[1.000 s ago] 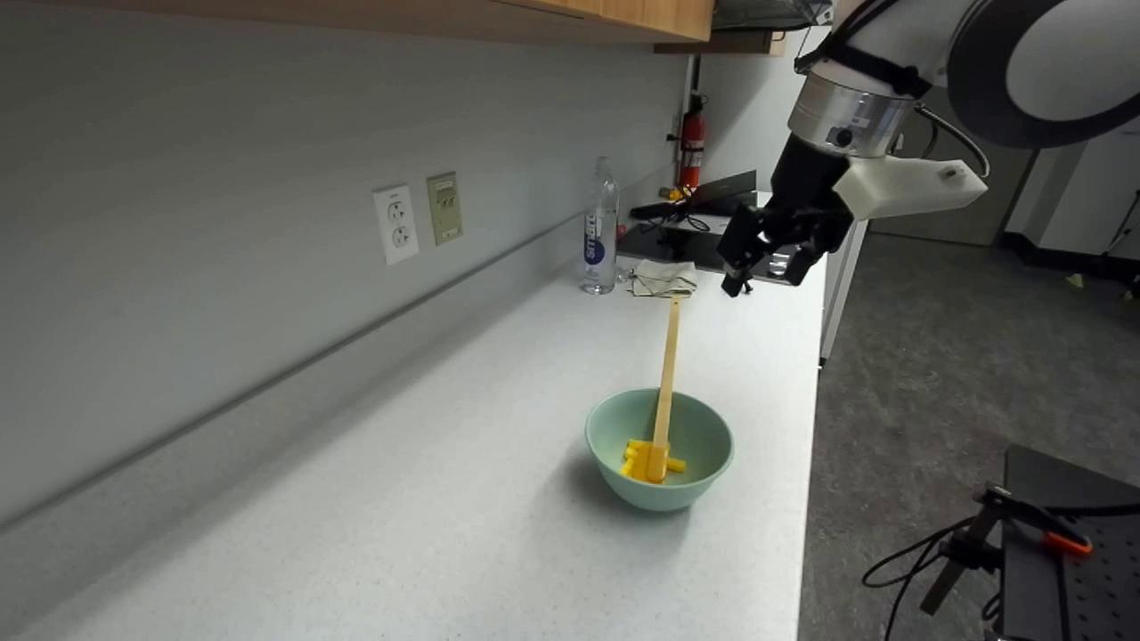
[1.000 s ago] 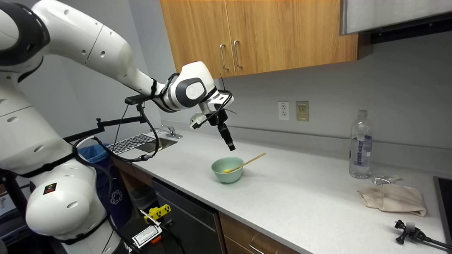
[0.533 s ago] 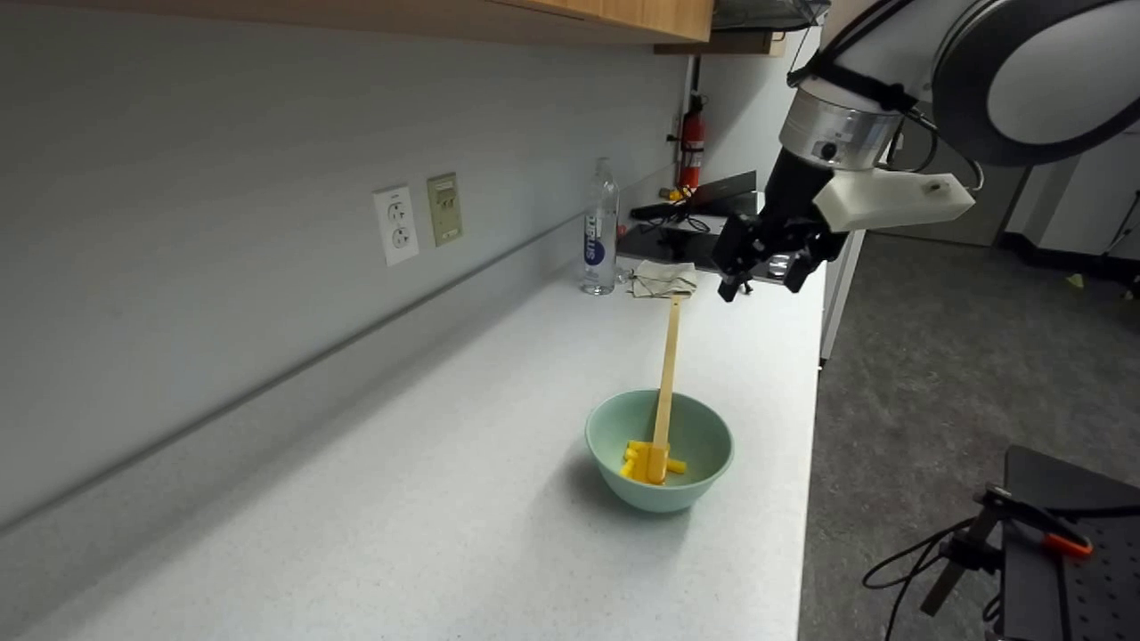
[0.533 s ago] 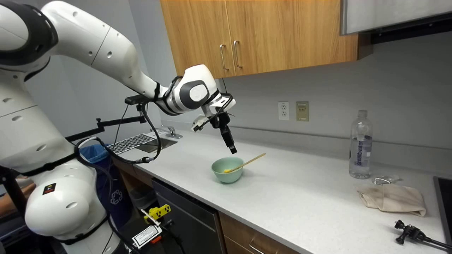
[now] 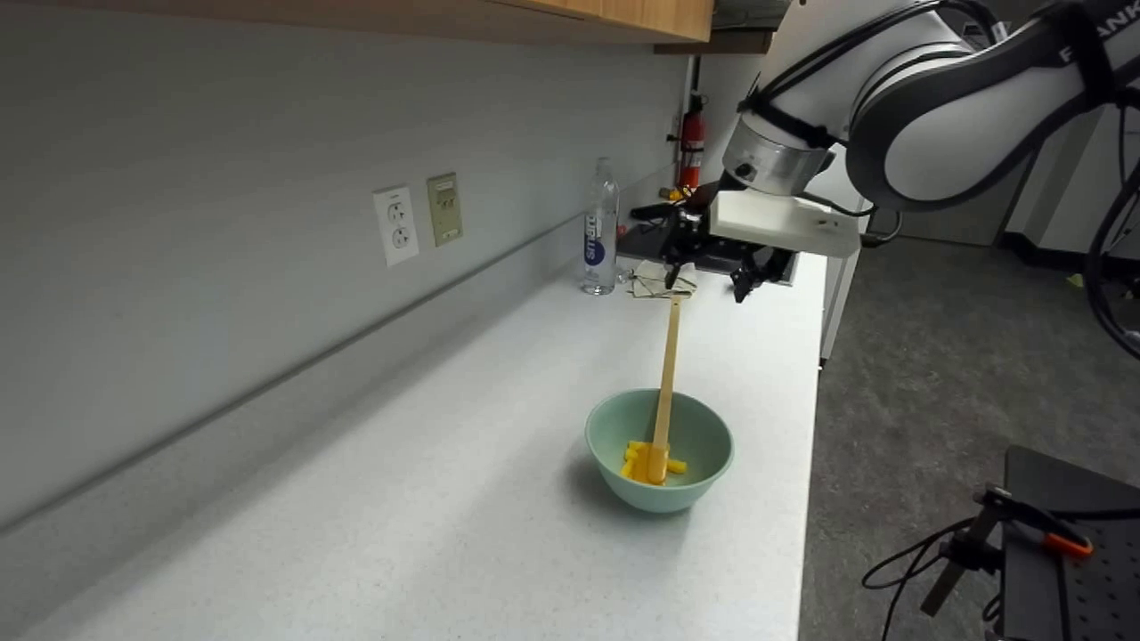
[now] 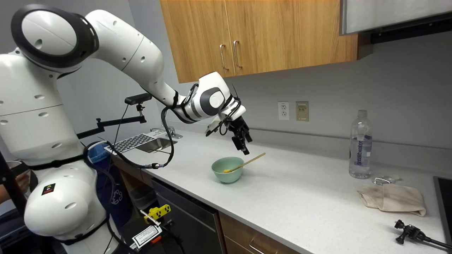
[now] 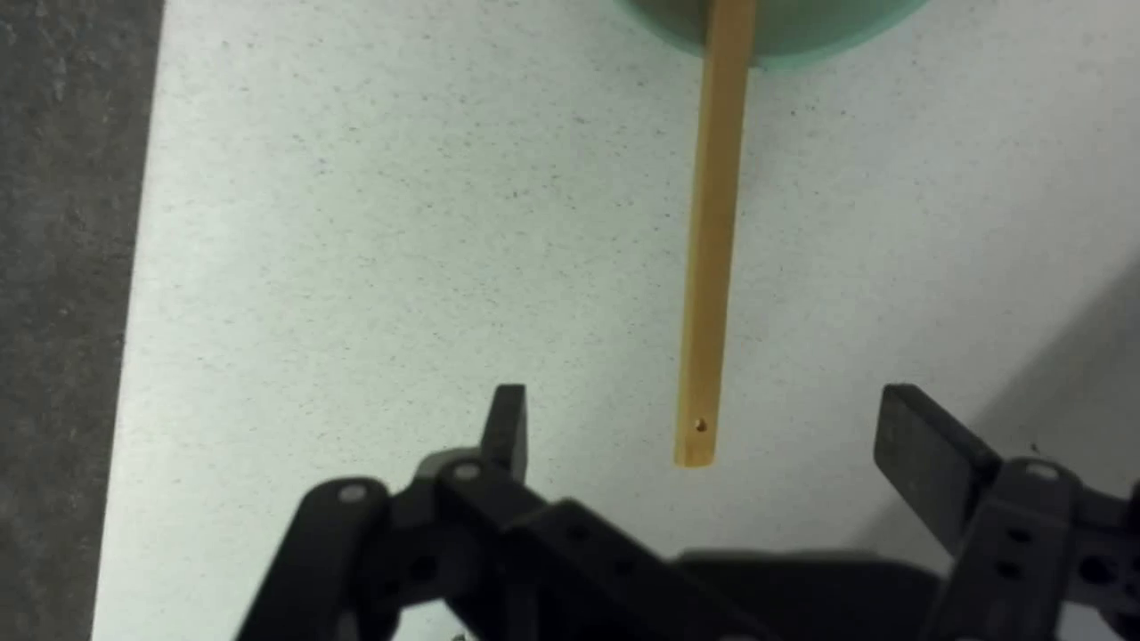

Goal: Use the wooden spoon to mix the contents of the bowl

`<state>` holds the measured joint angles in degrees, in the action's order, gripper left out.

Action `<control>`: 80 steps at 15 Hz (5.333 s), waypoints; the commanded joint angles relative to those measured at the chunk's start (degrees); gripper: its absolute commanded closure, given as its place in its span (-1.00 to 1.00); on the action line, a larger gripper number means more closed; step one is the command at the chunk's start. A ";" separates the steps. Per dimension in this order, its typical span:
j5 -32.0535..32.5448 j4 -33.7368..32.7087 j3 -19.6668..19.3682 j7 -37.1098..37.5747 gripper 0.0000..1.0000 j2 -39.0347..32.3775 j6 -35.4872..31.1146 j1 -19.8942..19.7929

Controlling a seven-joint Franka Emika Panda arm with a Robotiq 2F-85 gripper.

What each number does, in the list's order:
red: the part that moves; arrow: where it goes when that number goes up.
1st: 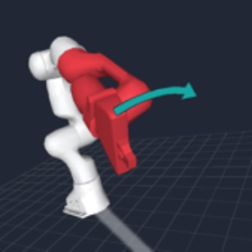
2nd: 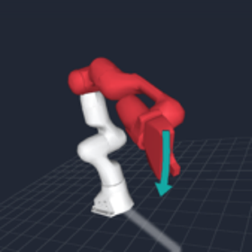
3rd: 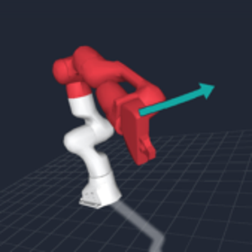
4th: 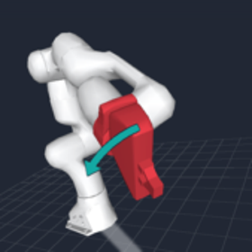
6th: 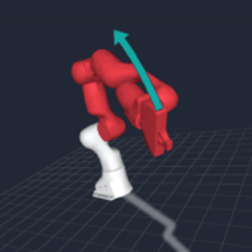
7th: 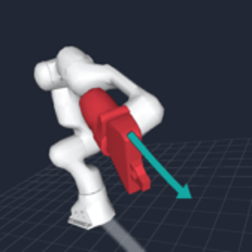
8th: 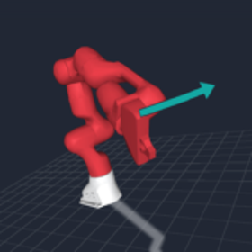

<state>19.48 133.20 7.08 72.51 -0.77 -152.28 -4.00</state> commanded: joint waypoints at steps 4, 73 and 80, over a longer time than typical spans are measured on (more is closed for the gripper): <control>0.77 -1.84 -2.92 1.95 -1.00 -1.68 0.38 2.60; 46.25 -3.73 -13.86 29.11 0.91 0.67 -6.74 16.64; 56.71 -4.31 -13.34 39.61 0.91 -2.87 -9.67 17.09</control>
<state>72.08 129.25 -6.30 107.25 -2.28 -160.06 12.84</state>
